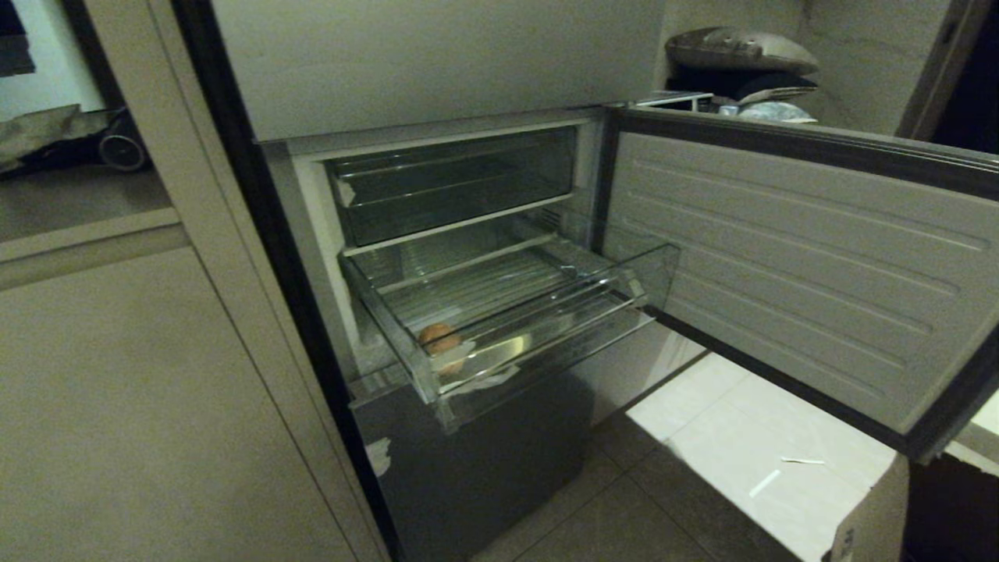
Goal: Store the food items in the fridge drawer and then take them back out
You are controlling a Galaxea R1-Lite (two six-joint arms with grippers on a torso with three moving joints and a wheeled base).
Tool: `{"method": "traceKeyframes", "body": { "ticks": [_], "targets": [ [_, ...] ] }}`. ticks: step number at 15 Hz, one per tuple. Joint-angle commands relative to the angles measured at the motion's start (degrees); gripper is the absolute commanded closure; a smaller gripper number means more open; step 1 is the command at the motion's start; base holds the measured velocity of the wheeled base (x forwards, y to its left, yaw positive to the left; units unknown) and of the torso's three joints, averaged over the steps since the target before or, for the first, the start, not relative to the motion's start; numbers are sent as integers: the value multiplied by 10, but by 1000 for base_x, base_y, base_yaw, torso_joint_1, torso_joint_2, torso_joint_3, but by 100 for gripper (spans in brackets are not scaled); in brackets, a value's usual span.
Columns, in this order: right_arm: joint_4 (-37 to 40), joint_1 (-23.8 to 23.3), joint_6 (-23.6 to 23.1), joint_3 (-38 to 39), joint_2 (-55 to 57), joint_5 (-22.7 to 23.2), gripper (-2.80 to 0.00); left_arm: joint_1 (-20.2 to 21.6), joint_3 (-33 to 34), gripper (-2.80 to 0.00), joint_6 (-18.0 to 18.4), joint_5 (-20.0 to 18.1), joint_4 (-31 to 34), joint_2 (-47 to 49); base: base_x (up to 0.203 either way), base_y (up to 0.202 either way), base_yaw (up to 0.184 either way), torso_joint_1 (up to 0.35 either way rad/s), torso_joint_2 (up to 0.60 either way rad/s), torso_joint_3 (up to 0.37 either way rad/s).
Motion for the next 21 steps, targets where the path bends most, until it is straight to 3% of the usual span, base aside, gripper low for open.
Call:
{"method": "traceKeyframes", "body": {
  "ticks": [1,9,13,17,21],
  "targets": [
    [-2,-1,-1,2,1,1,0,0,0,0,0,0,0,1,2,-7,175,5,0,0],
    [-5,5,-3,-8,1,1,0,0,0,0,0,0,0,1,1,-8,175,3,2,1],
    [-13,10,0,-79,1,4,0,0,0,0,0,0,0,1,1,-5,129,2,3,4],
    [7,71,19,-206,13,13,0,0,0,0,0,0,0,1,0,0,0,0,0,0],
    [167,185,42,-349,45,13,0,0,0,0,0,0,0,1,0,0,0,0,0,0]
  ]
}}
